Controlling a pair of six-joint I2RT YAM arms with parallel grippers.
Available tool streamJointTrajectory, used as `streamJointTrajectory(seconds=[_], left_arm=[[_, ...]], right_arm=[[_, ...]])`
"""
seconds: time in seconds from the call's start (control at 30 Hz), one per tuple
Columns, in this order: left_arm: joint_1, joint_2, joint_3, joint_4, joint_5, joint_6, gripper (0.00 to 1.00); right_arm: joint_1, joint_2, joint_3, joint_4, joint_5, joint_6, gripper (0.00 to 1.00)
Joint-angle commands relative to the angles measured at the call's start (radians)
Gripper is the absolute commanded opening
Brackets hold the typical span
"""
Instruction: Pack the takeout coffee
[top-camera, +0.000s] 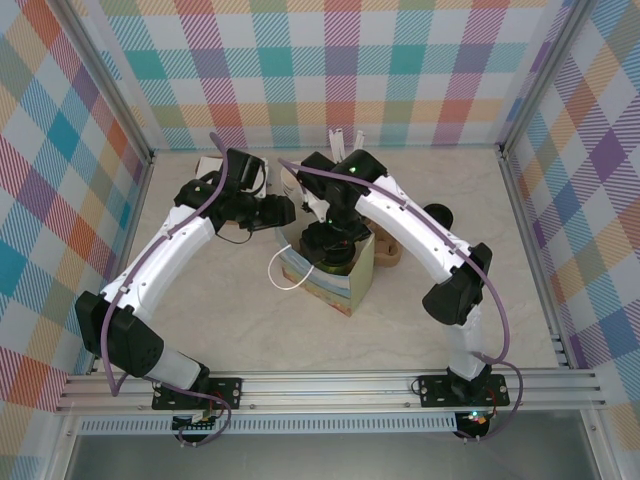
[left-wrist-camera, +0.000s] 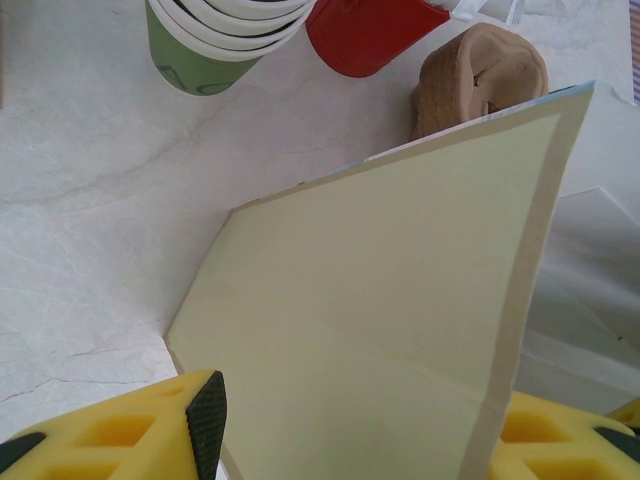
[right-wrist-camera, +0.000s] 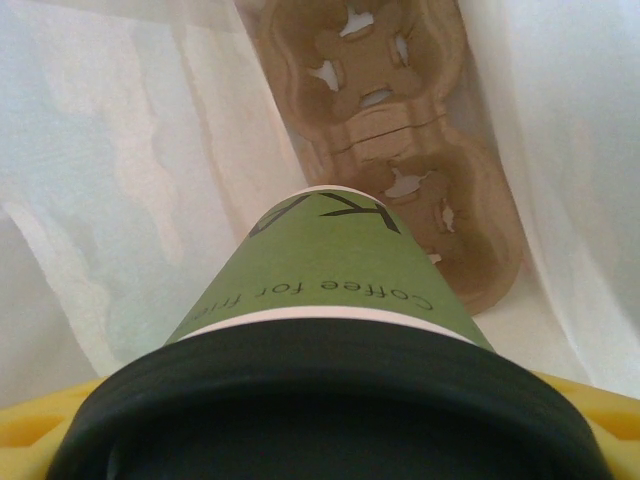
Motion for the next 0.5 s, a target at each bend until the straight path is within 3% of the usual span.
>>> streamJointTrajectory(seconds=[0.0, 0.47], left_arm=[[0.014, -0.010, 0.033, -0.032, -0.011, 0.019, 0.53], [0.016, -0.022, 0.038, -0.052, -0.027, 0.022, 0.54]], right_arm=[[-0.001, 0.002, 0.001, -0.177, 0.059, -0.046, 0.78], [-0.016, 0.045, -0.022, -0.174, 0.099, -0.086, 0.79]])
